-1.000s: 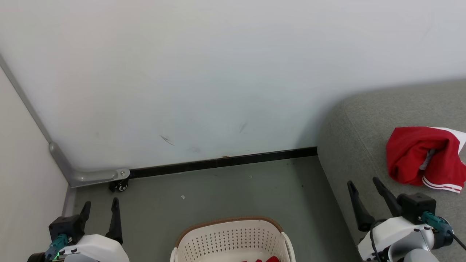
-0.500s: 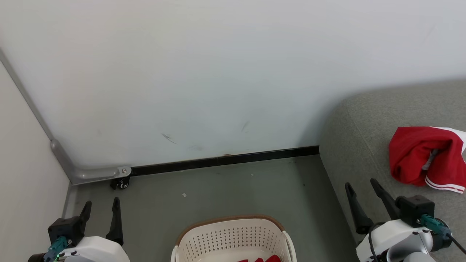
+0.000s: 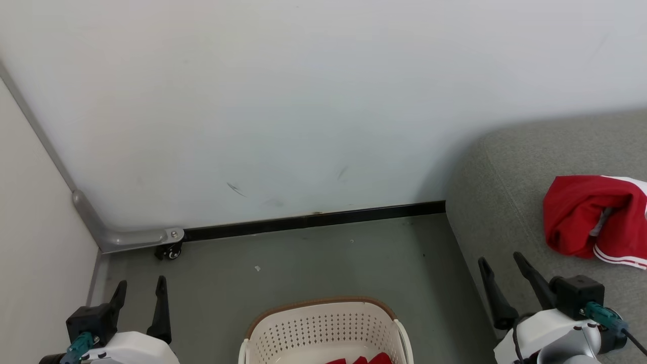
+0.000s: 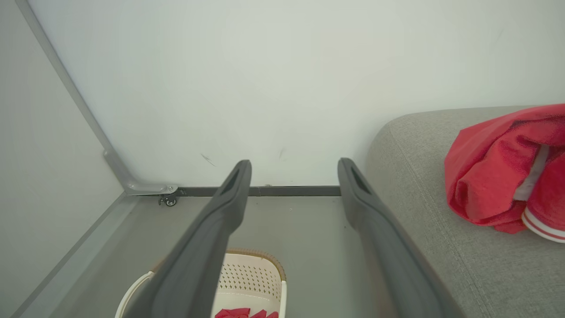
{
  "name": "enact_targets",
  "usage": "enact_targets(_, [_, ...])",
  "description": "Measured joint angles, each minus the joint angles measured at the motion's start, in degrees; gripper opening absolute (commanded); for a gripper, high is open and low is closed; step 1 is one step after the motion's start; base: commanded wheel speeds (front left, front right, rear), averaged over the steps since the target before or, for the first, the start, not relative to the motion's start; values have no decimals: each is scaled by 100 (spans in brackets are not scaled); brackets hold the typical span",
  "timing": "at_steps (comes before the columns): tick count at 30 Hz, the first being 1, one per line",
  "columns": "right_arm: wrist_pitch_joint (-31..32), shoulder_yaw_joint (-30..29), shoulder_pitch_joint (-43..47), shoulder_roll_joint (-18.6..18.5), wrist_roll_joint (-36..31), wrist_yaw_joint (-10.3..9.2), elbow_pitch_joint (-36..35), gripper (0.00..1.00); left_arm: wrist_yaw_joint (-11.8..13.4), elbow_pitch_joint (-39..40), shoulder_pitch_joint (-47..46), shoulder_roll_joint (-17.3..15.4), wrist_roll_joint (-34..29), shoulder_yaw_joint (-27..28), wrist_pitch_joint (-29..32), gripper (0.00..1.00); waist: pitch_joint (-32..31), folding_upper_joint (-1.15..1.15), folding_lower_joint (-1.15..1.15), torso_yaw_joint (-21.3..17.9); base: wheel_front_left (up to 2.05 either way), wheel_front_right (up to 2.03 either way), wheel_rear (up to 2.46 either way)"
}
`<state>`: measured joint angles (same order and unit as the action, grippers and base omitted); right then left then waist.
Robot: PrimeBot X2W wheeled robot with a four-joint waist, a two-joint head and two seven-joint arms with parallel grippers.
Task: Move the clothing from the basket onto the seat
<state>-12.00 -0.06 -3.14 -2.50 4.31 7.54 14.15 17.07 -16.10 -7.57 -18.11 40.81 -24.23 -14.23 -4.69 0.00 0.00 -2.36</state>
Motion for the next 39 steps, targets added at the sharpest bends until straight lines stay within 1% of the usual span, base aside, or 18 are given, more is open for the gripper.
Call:
enact_targets(14, [92,88,93,3,287,0,-118,100,79,124,95,-65,0,144,0,100,133,0,0,86,0,0,0])
enact_targets(30, [101,105,92,3,327,0,-276,100,87,181,83,-180,-64,161,1,100,328,0,0,108,0,0,0])
enact_targets(33, [126,59,85,4,310,0,-336,100,83,135,48,-230,-122,112,4,100,417,0,0,91,0,0,0])
enact_targets(39, [151,14,53,5,274,0,-471,100,-37,48,-157,-263,-232,-114,141,100,588,0,0,60,0,0,0])
